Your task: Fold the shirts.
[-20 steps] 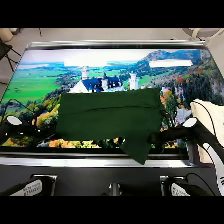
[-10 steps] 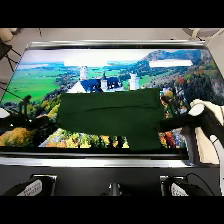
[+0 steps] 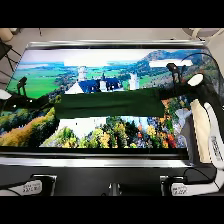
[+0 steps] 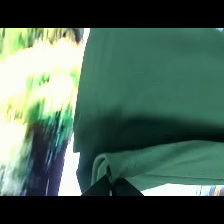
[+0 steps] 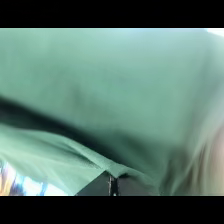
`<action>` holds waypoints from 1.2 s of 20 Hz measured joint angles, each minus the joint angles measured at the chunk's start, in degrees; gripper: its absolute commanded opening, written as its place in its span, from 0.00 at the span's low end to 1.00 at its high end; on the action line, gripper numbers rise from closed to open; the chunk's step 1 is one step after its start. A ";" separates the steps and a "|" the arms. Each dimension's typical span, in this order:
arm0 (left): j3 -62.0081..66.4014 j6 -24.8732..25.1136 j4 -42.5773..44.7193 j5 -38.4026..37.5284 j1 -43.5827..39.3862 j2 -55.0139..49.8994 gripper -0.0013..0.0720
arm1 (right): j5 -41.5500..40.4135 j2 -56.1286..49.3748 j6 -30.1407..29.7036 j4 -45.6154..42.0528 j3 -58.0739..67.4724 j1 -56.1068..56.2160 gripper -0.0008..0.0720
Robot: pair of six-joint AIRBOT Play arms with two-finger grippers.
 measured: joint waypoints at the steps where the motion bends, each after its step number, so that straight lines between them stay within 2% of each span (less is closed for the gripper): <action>1: 2.49 -0.46 -0.26 0.09 -0.33 -2.49 0.05 | -0.96 -2.67 0.92 0.26 2.34 0.04 0.04; 8: 15.02 -3.06 -2.03 0.26 -2.05 -16.94 0.06 | -5.05 -14.51 3.87 1.36 11.37 1.38 0.06; 9: 15.52 -3.28 -2.29 -0.02 -2.29 -18.23 0.23 | -5.18 -15.13 3.87 1.40 11.69 1.60 0.29; 10: 15.96 -3.43 -2.43 -0.48 -2.56 -19.37 0.57 | -5.14 -15.47 3.78 1.44 12.02 1.68 0.65; 11: 16.33 -3.72 -2.67 -1.53 -2.58 -20.17 0.79 | -4.66 -15.56 3.50 1.49 12.37 1.51 0.97; 16: 19.91 -3.98 -2.21 -8.50 0.61 -20.41 0.74 | 4.13 -14.25 0.48 0.00 14.21 -4.96 0.99; 21: 21.29 -4.00 -2.10 -12.31 1.66 -13.64 0.73 | 17.29 -16.98 0.09 1.55 14.67 -13.33 0.99; 24: 21.44 -3.72 -2.10 -13.62 -0.72 -8.92 0.73 | 20.24 -20.09 0.00 5.03 14.75 -14.51 1.00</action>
